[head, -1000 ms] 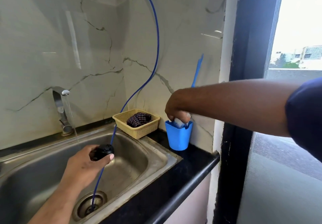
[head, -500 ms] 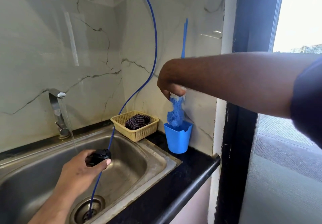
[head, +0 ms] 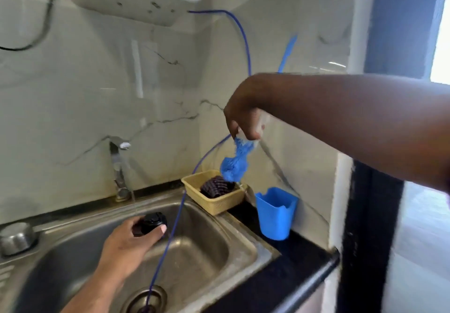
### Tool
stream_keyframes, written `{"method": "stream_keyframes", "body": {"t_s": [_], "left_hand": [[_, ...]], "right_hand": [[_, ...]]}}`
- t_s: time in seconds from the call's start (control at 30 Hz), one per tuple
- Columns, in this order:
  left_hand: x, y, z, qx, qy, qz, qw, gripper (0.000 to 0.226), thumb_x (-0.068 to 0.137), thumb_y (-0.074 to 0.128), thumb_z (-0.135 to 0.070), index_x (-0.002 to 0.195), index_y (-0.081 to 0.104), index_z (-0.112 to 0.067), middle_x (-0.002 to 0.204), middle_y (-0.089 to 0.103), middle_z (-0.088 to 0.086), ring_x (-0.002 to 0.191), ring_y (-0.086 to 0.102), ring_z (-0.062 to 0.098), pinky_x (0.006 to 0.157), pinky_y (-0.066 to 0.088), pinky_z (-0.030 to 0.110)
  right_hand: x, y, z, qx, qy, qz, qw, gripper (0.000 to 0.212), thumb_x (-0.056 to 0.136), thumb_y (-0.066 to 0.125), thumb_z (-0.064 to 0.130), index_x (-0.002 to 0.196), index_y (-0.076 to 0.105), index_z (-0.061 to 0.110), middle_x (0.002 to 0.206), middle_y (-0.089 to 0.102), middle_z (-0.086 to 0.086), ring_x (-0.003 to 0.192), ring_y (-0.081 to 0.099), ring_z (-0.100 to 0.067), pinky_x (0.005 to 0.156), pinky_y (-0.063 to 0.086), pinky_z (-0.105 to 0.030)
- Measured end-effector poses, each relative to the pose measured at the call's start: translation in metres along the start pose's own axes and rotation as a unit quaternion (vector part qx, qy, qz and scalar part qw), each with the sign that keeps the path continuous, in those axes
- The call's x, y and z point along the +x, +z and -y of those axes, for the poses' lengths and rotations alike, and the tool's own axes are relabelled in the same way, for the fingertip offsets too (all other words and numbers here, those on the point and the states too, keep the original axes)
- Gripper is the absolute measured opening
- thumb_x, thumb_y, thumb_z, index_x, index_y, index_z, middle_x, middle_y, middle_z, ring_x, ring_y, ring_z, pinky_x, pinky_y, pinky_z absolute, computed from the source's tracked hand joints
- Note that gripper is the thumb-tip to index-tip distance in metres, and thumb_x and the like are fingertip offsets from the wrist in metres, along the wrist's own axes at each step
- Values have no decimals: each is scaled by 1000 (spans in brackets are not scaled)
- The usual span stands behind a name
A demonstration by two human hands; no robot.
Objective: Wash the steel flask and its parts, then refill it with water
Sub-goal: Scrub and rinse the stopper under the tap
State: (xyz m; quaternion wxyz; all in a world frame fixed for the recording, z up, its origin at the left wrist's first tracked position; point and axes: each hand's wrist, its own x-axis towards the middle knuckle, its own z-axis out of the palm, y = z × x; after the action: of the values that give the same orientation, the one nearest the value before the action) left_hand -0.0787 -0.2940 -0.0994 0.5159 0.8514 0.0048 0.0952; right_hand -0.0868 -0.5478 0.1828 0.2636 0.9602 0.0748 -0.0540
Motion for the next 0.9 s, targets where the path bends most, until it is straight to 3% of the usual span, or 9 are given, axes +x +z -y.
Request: {"method": "stream_keyframes", "body": {"t_s": [0.1,0.2,0.3,0.4,0.5,0.63,0.73,0.83,0.9], "left_hand": [[14,-27,-7,-148,-56,-23,987,11,90,76,-32,93,72,-22,84,77,-1,89,70,22,82,51,38],[21,-59,-4,-261,-93,-32,960,8,98,66,-23,96,68,-16,86,73,5,81,66,23,74,48,34],[24,-83,24,-341,-115,-58,931,5,99,60,-16,99,63,-12,83,66,12,72,63,27,68,50,34],[27,-95,55,-339,-128,-64,930,12,100,55,-18,99,61,-8,72,61,11,56,53,20,50,43,26],[36,-101,66,-298,-130,-72,943,12,96,63,-20,97,66,-9,74,68,7,53,51,13,47,36,23],[51,-95,83,-196,-92,-78,973,54,69,87,-16,117,62,-21,92,73,7,77,68,20,64,53,31],[51,-90,89,-164,-62,-57,983,53,73,87,-6,117,65,-25,106,74,3,100,70,19,87,58,35],[47,-89,84,-167,-35,-42,984,50,78,84,-4,119,65,-25,108,75,0,104,71,15,97,56,40],[45,-90,83,-174,-16,-29,984,46,79,83,-5,119,67,-22,110,76,2,106,71,17,102,54,46]], "right_hand": [[16,-23,26,-9,-31,-62,998,67,66,76,27,131,62,36,95,76,4,89,71,-17,80,59,-33],[39,-26,63,88,-106,-149,979,62,72,81,26,131,62,31,109,75,1,97,71,-20,90,58,-36],[59,12,125,166,-160,-176,957,58,78,83,36,130,59,27,122,66,0,110,62,-24,90,51,-32],[84,59,182,231,-185,-174,939,49,78,79,44,119,56,29,120,67,-2,109,62,-27,82,47,-33],[107,85,217,285,-186,-161,926,49,78,73,48,116,47,32,103,59,1,102,62,-27,75,44,-34],[127,110,235,390,-189,-207,877,52,78,67,49,120,37,41,104,64,2,93,62,-21,80,54,-41],[131,123,233,417,-221,-228,852,67,81,65,44,138,31,55,104,67,6,90,63,-15,79,56,-42],[132,129,235,409,-263,-230,843,78,80,60,46,146,24,69,125,66,16,101,64,-7,85,56,-37],[130,130,239,401,-280,-209,847,76,82,62,45,144,26,71,131,62,18,97,61,-3,80,53,-30]]}}
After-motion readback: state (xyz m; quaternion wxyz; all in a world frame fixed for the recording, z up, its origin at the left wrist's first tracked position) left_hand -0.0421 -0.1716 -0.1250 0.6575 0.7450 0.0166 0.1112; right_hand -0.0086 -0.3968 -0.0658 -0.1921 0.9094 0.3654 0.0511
